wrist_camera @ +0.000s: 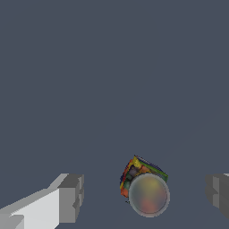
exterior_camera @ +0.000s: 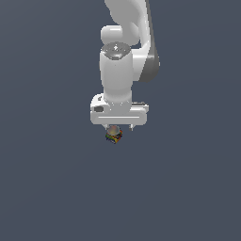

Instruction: Pick up the object and move it to a goal position.

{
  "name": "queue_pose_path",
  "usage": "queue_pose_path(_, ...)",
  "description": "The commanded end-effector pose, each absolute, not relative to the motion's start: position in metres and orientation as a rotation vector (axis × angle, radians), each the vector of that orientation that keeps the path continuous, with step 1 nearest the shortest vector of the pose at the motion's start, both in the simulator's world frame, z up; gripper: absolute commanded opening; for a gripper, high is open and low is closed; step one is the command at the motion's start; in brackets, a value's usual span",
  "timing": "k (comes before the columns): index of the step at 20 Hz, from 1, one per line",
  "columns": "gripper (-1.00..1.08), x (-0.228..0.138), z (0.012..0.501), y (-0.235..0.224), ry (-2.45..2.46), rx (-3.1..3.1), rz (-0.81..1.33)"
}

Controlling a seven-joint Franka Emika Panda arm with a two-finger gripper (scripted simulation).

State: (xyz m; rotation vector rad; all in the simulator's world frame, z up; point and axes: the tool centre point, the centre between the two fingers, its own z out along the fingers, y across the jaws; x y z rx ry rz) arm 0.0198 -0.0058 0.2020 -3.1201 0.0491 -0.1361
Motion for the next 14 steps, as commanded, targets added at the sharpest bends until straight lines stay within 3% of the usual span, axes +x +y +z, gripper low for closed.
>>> queue_pose_path(1, 1.00, 0.020, 0.202, -0.005, 0.046, -3.120, -0.136)
queue_pose_path(14, 1.00, 0.007, 0.182, -0.011, 0.196, -3.114, -0.107)
